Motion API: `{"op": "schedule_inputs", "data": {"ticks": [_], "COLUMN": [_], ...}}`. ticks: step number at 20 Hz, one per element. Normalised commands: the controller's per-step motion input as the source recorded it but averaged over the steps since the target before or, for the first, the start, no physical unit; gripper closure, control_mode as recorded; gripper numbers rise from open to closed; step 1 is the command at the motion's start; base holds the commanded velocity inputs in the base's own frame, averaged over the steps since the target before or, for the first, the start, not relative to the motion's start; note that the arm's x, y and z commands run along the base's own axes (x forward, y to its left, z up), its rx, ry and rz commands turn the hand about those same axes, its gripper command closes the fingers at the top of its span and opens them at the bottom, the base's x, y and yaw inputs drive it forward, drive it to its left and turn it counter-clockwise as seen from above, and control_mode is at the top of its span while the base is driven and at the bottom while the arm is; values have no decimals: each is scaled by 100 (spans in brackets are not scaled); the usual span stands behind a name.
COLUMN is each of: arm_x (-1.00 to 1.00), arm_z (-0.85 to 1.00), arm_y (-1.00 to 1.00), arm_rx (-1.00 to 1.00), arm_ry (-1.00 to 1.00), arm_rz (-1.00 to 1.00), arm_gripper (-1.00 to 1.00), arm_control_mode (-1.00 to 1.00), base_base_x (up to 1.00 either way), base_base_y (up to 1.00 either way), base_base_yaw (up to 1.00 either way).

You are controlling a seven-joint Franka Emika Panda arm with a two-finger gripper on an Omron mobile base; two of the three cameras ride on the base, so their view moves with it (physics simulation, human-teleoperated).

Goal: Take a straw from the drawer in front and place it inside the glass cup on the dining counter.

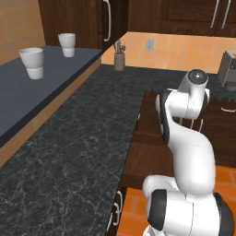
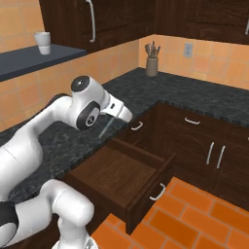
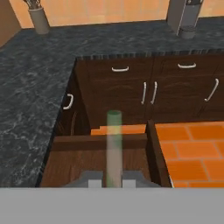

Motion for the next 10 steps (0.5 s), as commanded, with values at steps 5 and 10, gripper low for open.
{"op": "schedule_inputs", "data": {"ticks": [5,10], "arm_x": [-75,-12], "arm_z": [0,-20], "arm_y": [0,0], "arm_rx": [1,4], "arm_ry": [1,2], "arm_rz": [11,17], "arm_gripper": [100,100], "arm_control_mode": [-100,-100], "base_base_x": [0,0], "base_base_y": [0,0], "base_base_yaw": [0,0]}}
